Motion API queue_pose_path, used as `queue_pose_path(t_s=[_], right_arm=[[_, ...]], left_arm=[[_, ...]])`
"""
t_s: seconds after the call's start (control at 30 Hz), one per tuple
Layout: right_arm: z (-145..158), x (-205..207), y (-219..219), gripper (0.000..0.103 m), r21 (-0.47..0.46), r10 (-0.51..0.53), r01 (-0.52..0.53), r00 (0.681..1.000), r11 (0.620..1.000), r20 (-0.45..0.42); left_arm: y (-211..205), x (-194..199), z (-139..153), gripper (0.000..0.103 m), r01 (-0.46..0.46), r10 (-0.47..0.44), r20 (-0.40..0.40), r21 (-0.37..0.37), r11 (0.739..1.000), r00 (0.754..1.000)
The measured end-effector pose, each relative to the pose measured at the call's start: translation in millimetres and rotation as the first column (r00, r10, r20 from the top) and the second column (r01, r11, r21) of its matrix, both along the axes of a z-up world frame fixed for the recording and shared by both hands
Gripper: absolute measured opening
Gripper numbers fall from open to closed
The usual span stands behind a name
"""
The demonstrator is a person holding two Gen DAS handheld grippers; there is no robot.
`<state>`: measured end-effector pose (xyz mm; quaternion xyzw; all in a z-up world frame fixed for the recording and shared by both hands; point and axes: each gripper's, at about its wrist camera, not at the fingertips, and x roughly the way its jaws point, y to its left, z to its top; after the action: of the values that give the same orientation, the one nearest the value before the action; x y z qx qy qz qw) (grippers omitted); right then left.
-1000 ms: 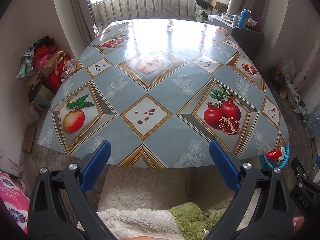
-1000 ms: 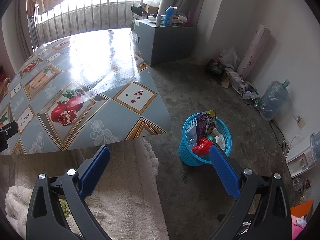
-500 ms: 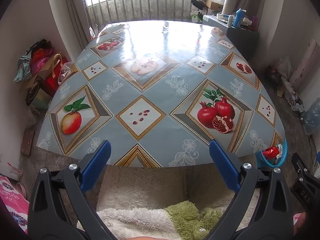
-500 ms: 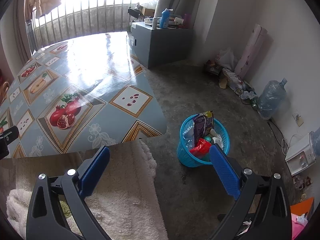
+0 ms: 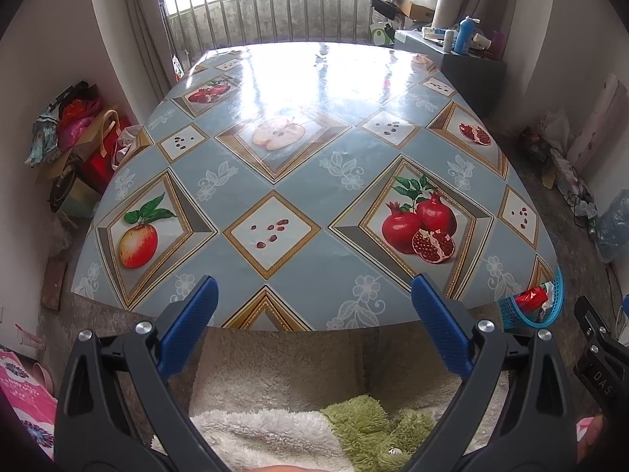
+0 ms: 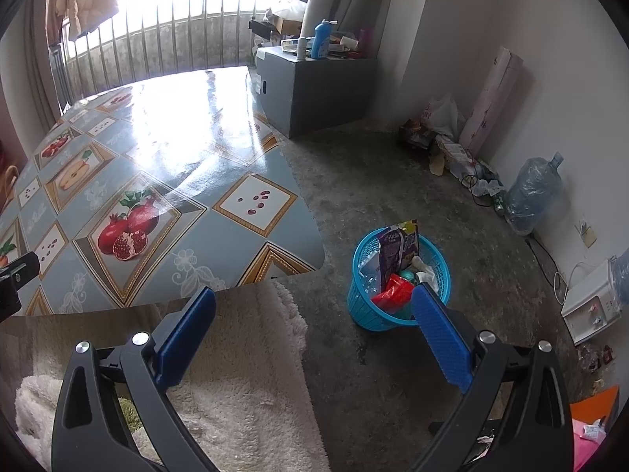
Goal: Collect trash
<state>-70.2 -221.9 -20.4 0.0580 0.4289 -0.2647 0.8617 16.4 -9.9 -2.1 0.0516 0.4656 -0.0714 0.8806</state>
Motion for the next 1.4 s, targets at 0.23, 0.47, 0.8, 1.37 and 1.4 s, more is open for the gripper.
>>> queue_pose_path(t_s=[0.23,0.47,0.8,1.37,1.4], right_arm=[[2.0,0.1,0.9,0.097,0.000,0.001,-0.001,1.000,1.000,0.007],[3.8,0.3,2.9,0.097,0.001,0.004,-0.004,1.000,1.000,0.013],[4.0,0.8,4.1,0.097,0.001,0.005,-0.005,1.000,1.000,0.016],[4.7,0.9,5.2,0.097,-0.002,0.009,-0.009,1.000,1.000,0.018],[4.9,1.1,5.4,0.097,-0.002,0.010,-0.010,1.000,1.000,0.019]], left_arm=[[-0.5,0.8,0.8,0.094,0.001,-0.001,0.001,0.000,1.000,1.000],[-0.4,1.2,0.9,0.094,0.002,-0.002,0.000,0.001,1.000,1.000],[-0.7,0.7,0.8,0.094,0.002,-0.002,0.001,0.001,1.000,1.000],[-1.7,1.0,1.6,0.094,0.004,-0.004,-0.001,0.000,1.000,1.000],[-1.6,1.0,1.5,0.094,0.004,-0.004,-0.001,0.001,1.000,1.000]])
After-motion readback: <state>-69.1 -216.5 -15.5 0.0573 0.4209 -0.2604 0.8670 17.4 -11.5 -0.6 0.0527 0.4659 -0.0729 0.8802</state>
